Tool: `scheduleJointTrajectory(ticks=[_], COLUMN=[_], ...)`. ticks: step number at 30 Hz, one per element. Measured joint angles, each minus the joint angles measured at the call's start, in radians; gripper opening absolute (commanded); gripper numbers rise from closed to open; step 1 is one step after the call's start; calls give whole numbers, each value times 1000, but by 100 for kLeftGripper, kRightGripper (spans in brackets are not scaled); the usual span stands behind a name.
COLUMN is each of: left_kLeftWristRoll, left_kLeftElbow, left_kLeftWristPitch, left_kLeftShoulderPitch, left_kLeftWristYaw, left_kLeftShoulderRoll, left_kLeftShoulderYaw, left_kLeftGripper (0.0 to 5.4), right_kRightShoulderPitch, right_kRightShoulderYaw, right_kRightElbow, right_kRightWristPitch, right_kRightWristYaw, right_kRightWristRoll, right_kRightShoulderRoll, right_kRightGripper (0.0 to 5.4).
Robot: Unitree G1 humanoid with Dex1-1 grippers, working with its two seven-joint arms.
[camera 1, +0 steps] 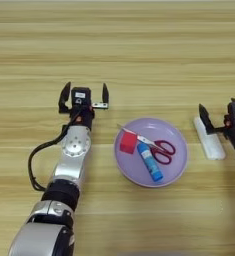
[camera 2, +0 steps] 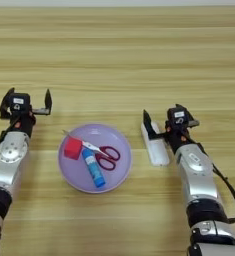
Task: Move the objects on the table
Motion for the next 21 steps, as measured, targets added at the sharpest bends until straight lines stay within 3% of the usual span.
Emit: scheduleJointTrajectory(ticks=[7,17,21], left_kLeftWristRoll=[40,36,28], left_kLeftElbow=[-45,-198,-243], left_kLeftWristPitch=[79,193,226], left_kLeftShoulderPitch=[27,125,154], left_kLeftWristYaw=[-20,-121,-174], left_kLeftShoulderRoll=[2,2,20], left_kLeftShoulderYaw=[-46,-90,-96], left_kLeftGripper=[540,540,540], right_kRightShoulderPitch=[-15,-14,-12], right_kRightShoulderYaw=[-1,7,15], right_kRightElbow=[29,16,-2], right_kRightWristPitch=[-9,-9,-7], right_kRightWristYaw=[-21,-47,-64], right_kRightWristRoll=[0,-12,-17], right_kRightShoulderRoll=[0,25,44], right_kRightGripper=[538,538,538])
